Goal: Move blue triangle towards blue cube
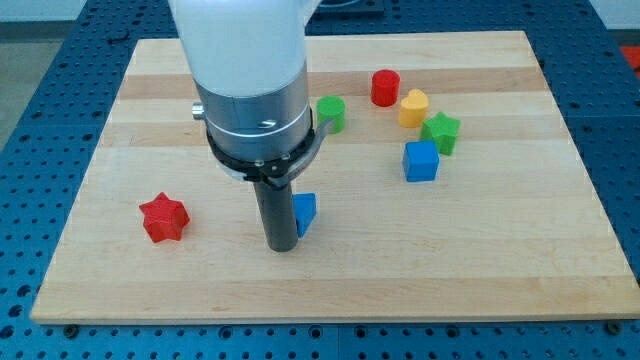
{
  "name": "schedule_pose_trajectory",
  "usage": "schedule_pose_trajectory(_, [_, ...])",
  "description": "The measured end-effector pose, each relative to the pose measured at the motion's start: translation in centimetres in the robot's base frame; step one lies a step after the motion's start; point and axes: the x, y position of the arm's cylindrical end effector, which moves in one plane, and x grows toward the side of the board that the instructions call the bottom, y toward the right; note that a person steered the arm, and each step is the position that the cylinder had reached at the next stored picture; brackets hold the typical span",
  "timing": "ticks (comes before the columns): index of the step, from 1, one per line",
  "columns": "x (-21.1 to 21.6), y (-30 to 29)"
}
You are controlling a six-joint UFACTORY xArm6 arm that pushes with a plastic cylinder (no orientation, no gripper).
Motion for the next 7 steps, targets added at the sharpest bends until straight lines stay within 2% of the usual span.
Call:
schedule_pose_trajectory(3, [1.8,-5.7])
schedule_pose_trajectory(4, [-0.1,-6.2])
schedule_pose_trajectory(5, [-1.6,-5.6])
schedule_pose_trajectory(7, [-3.0,2.8])
